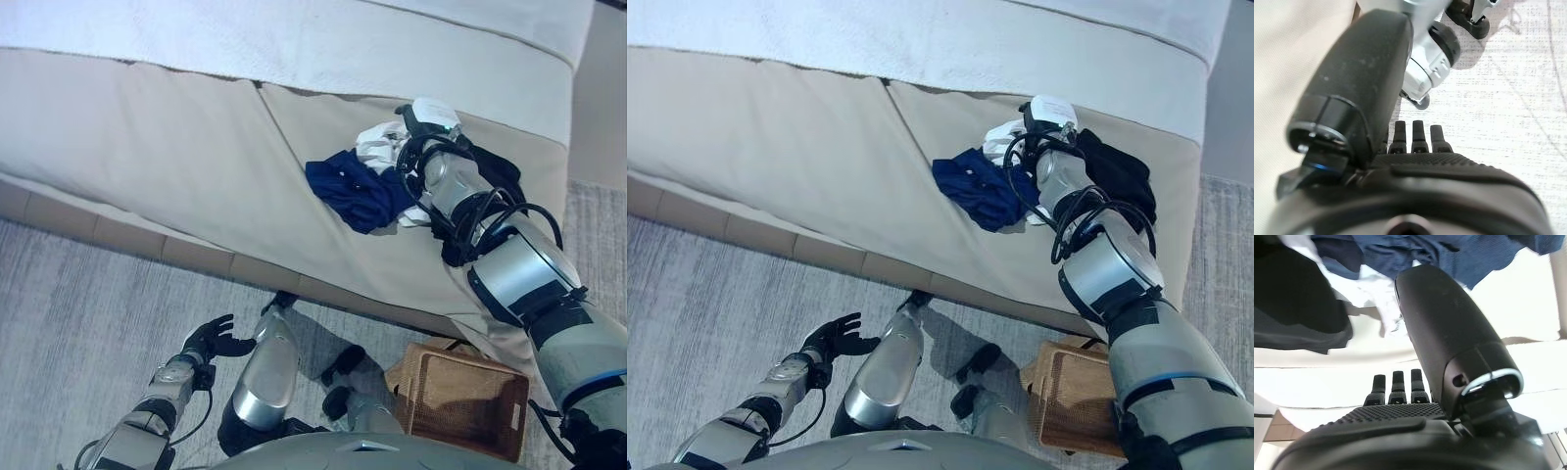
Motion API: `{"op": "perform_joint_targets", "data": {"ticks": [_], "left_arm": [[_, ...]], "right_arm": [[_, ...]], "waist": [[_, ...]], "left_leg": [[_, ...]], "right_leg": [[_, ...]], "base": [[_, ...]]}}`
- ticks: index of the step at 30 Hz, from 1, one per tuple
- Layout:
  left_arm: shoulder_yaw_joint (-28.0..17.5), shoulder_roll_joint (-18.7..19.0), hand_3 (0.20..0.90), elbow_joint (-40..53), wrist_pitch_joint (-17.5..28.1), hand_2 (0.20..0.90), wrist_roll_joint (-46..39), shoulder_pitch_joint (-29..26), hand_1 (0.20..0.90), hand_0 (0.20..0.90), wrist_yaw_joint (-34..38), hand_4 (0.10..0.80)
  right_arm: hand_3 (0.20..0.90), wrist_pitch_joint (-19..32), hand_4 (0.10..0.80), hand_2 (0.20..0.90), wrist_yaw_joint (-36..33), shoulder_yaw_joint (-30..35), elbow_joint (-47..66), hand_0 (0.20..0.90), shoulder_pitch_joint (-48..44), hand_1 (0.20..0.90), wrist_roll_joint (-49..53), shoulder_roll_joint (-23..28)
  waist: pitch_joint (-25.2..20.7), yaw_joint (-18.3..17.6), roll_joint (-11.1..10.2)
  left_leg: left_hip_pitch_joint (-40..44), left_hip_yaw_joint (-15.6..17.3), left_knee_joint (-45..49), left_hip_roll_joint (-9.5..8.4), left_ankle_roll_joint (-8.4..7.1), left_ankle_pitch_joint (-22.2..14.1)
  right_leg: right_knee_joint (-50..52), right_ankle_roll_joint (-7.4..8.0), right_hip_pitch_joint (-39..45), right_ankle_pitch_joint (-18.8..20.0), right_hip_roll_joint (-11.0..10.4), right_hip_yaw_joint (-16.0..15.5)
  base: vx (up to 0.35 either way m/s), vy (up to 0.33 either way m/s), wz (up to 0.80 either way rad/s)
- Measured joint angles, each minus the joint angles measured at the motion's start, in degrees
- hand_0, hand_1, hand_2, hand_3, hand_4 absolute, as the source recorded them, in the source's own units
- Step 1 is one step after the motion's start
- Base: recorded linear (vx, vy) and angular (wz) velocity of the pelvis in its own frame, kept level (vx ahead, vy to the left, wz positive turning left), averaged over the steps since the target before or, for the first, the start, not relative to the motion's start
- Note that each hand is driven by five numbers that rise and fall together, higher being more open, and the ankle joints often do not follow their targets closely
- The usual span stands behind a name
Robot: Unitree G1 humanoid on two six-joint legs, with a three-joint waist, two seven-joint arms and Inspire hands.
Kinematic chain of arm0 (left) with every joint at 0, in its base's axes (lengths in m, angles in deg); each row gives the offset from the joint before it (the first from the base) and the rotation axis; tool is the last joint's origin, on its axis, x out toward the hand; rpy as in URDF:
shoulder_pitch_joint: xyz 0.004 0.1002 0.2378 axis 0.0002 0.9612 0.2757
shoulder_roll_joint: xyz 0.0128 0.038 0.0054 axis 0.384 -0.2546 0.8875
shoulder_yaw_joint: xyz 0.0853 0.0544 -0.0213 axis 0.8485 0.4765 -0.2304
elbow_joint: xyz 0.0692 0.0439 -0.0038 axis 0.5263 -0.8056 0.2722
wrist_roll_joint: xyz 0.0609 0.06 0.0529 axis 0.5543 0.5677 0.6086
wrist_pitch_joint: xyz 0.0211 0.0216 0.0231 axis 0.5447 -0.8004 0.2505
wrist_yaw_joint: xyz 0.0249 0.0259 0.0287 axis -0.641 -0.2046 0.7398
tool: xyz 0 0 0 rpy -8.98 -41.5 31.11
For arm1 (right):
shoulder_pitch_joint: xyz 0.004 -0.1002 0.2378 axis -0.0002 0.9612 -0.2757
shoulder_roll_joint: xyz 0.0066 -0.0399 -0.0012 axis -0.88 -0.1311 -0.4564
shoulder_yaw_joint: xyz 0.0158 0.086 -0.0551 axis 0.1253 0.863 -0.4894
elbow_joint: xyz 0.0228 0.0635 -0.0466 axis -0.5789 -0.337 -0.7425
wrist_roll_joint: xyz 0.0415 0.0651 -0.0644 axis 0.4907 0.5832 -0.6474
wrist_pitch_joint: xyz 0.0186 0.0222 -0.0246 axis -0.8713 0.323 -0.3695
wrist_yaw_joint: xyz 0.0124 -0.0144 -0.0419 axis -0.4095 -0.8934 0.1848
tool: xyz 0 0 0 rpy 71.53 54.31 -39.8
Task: Pick up the clothes from the bed and place them into the basket
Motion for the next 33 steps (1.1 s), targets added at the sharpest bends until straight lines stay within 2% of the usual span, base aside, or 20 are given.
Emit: {"op": "perform_joint_targets", "data": {"ticks": [2, 10, 16, 22, 23, 24, 25, 26, 33], "left_arm": [[0.0, 0.04, 0.9, 0.4, 0.46, 0.9, -0.12, -0.17, 0.9, 0.9, -0.14, 0.8], [0.62, -0.57, 0.9, 5.47, 1.41, 0.9, -2.34, -0.29, 0.9, 0.9, -0.46, 0.8], [0.27, -0.52, 0.9, 6.89, 1.92, 0.9, -3.89, -0.57, 0.9, 0.9, -0.39, 0.8], [0.3, -0.18, 0.9, 6.83, 1.94, 0.9, -4.44, -0.06, 0.9, 0.9, -0.4, 0.8], [0.3, -0.29, 0.9, 6.86, 1.98, 0.9, -4.43, 0.0, 0.9, 0.9, -0.48, 0.8], [0.3, -0.3, 0.9, 6.87, 1.99, 0.9, -4.43, -0.02, 0.9, 0.9, -0.5, 0.8], [0.3, -0.35, 0.9, 6.94, 2.08, 0.9, -4.43, -0.04, 0.9, 0.9, -0.55, 0.8], [0.3, -0.37, 0.9, 7.01, 2.15, 0.9, -4.43, -0.02, 0.9, 0.9, -0.6, 0.8], [0.28, -0.26, 0.9, 7.67, 2.42, 0.9, -4.42, 0.12, 0.9, 0.9, -1.42, 0.8]], "right_arm": [[0.9, 0.05, 0.8, 0.9, -1.54, 0.01, 0.0, 0.9, -0.58, 0.9, 0.69, 0.02], [0.9, -2.01, 0.8, 0.9, -3.94, 0.55, -0.06, 0.9, -1.76, 0.9, 3.73, 0.05], [0.9, -8.45, 0.8, 0.9, 2.89, 0.6, -3.3, 0.9, -3.01, 0.9, 6.7, 0.2], [0.9, -12.0, 0.8, 0.9, 3.8, 1.16, -5.26, 0.9, -3.47, 0.9, 9.72, 0.29], [0.713, -12.47, 0.613, 0.74, 2.91, 2.88, -5.52, 0.74, -4.0, 0.74, 10.97, 0.41], [0.601, -12.64, 0.501, 0.644, 2.66, 3.41, -5.68, 0.644, -4.36, 0.644, 11.23, 0.52], [0.28, -12.95, 0.18, 0.368, 2.64, 3.41, -5.79, 0.368, -5.03, 0.368, 11.25, 0.94], [0.2, -13.0, 0.1, 0.3, 2.51, 3.41, -5.79, 0.3, -5.36, 0.3, 11.25, 1.44], [0.2, -12.85, 0.1, 0.3, 0.59, 3.34, -5.81, 0.3, -7.89, 0.3, 14.85, 5.55]], "waist": [[0.69, 0.09, -0.17], [0.93, 1.02, -0.12], [2.27, 1.37, 0.3], [4.49, 2.47, 0.57], [4.5, 2.5, 0.59], [4.51, 2.5, 0.59], [4.97, 2.56, 0.86], [5.28, 2.66, 1.07], [5.37, 2.87, 1.01]], "left_leg": [[-0.99, -0.85, 0.63, -0.11, -0.46, -0.34], [-3.14, -1.58, 1.72, -0.74, -0.51, -0.35], [-3.79, -2.53, 2.47, -1.04, -0.83, -0.95], [-4.13, -2.54, 2.78, -0.94, -0.97, -0.8], [-5.26, -2.55, 3.6, -1.01, -0.95, -0.82], [-5.65, -2.59, 3.68, -0.99, -0.94, -0.8], [-5.81, -2.62, 3.78, -0.99, -0.73, -0.59], [-5.87, -2.63, 4.01, -1.05, -0.45, -0.38], [-7.08, -3.24, 4.46, -1.57, -0.87, -0.71]], "right_leg": [[0.04, 0.01, -0.35, 0.0, -0.01, -0.76], [2.06, 0.49, -2.56, -0.37, -0.25, -1.29], [4.51, 1.67, -3.23, -1.97, -1.35, -2.38], [5.41, 1.7, -3.88, -2.03, -1.38, -2.28], [6.28, 1.53, -4.96, -2.41, -1.46, -2.27], [6.5, 1.54, -5.44, -2.42, -1.45, -2.28], [6.84, 1.55, -5.69, -2.43, -1.48, -2.28], [6.96, 1.59, -5.69, -2.46, -1.46, -2.29], [7.43, 1.77, -6.58, -2.6, -1.54, -2.73]], "base": [[0.002, -0.012, 0.17], [-0.003, 0.027, 0.05], [0.056, -0.042, 0.1], [0.0, -0.003, 0.01], [0.0, 0.0, 0.0], [0.0, 0.0, 0.0], [0.0, 0.0, 0.0], [0.0, 0.0, 0.0], [0.001, -0.032, 0.04]]}}
